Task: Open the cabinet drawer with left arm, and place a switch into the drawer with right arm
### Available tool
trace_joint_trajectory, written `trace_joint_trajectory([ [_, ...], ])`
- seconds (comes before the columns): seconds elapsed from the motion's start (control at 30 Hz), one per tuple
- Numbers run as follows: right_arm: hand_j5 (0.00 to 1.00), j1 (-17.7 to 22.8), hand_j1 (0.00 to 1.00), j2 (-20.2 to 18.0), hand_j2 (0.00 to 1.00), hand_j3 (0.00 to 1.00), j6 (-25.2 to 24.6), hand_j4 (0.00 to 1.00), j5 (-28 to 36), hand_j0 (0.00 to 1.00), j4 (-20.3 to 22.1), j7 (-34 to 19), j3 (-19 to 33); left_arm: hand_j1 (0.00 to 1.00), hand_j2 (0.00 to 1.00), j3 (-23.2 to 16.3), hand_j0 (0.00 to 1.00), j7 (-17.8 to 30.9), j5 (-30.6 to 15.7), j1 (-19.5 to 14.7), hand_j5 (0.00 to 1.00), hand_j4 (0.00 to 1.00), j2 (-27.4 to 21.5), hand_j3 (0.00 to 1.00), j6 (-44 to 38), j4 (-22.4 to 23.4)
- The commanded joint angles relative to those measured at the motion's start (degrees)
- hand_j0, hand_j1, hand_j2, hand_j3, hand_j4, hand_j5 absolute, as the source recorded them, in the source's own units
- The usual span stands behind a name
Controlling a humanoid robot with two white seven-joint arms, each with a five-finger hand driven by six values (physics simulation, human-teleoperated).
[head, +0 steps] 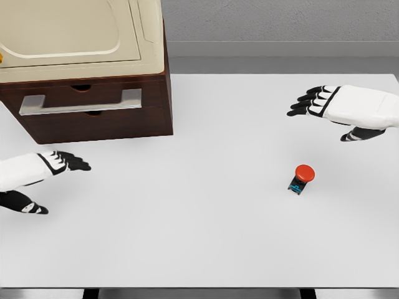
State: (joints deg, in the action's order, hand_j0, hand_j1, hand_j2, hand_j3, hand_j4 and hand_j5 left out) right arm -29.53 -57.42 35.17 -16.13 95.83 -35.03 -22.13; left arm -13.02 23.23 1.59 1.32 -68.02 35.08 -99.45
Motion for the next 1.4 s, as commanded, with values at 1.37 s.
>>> trace_joint_trajectory([
  [1.37,1.0,3.0,1.0,-1.1,1.0,1.0,-0.2,1.0,-9.4,1.0,2.6,0.0,-10.8,1.0,1.0,-23.4,1.0,9.1,-33.4,-36.3,1.0,1.0,0.2,1.0,-35.2,-1.5],
])
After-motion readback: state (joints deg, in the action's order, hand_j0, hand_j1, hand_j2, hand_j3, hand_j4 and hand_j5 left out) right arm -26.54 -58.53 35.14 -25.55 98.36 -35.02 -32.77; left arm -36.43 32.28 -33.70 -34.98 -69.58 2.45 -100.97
